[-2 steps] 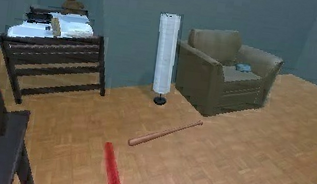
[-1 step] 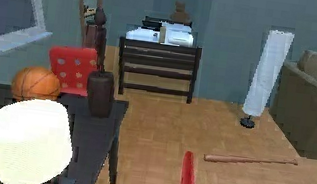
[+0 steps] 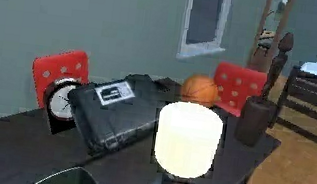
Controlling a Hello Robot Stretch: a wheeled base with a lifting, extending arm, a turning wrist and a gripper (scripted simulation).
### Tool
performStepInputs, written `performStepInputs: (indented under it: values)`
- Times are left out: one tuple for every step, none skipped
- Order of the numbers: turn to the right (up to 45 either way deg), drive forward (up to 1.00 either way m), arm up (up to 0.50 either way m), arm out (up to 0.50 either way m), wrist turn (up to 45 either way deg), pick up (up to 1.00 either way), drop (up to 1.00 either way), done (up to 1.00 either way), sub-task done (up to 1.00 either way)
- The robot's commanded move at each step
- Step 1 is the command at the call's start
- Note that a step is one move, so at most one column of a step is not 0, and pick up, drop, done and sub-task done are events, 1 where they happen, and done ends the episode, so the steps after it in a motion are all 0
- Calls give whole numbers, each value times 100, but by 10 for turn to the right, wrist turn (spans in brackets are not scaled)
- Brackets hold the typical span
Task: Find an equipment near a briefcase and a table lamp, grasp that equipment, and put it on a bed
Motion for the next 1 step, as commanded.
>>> performStepInputs:
  values:
    - [450, 0, 0, 0, 0, 0, 0, 0, 0]
